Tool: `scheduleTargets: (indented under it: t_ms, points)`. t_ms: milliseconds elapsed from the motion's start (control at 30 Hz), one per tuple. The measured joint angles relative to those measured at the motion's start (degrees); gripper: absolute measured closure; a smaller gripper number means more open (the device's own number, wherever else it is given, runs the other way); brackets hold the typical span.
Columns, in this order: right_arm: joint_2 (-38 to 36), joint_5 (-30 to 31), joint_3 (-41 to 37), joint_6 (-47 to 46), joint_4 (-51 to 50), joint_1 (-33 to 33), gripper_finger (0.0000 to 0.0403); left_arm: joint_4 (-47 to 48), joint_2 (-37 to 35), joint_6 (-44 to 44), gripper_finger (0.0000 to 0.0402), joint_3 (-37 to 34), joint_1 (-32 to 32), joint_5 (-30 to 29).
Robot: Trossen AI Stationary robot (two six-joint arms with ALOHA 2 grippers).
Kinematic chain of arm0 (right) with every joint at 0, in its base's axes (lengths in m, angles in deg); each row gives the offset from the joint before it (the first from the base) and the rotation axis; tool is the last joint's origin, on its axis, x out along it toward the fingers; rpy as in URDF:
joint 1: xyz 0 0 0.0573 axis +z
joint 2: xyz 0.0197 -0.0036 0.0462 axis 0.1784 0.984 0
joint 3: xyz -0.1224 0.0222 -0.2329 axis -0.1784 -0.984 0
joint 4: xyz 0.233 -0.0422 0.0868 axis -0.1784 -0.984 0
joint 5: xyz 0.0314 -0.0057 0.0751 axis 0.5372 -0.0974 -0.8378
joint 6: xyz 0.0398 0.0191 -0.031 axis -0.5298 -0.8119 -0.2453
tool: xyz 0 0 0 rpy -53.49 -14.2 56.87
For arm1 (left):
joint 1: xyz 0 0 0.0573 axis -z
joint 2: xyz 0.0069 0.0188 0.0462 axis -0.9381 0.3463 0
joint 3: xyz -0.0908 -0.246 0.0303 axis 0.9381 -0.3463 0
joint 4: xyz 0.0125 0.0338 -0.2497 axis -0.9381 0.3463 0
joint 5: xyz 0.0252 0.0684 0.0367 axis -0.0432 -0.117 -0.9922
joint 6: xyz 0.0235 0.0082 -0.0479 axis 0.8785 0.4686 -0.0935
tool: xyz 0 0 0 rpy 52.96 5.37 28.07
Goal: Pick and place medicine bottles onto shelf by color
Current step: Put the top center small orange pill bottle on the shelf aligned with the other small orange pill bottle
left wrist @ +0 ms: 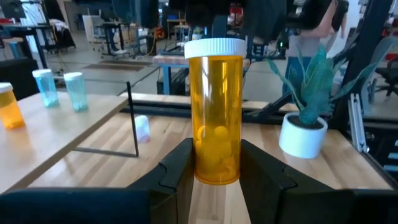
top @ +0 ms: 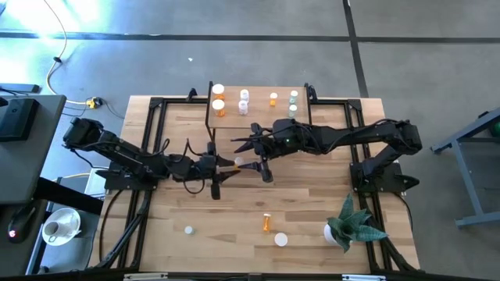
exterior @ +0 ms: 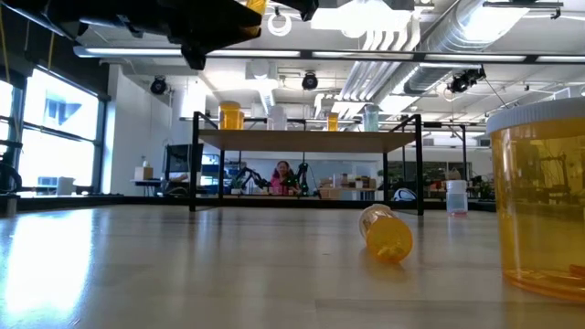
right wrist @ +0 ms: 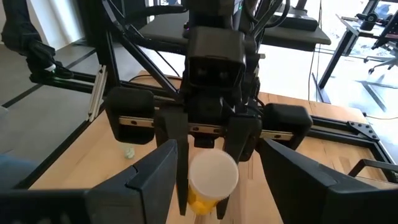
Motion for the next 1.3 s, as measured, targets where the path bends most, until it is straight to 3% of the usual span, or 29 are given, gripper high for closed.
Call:
scheduleTargets:
  t_ms: [533, 1100, 1300]
  points:
    - [0.0, 0.0, 0.01, -2.12, -0.31, 0.0, 0.0181, -0.02, 0.02, 4.12, 0.03, 0.11, -1.97, -1.46]
    - [-0.02, 1.97, 0.01, -2.14, -0.83, -0.15, 0.0181, 1.67, 0.0, 5.19, 0.03, 2.33, -2.83, 1.33]
    - [-0.02, 2.0, 0.01, -2.75, -1.64, -0.15, 0.0219, 2.78, 0.0, 5.46, 0.03, 2.68, -3.13, 0.13]
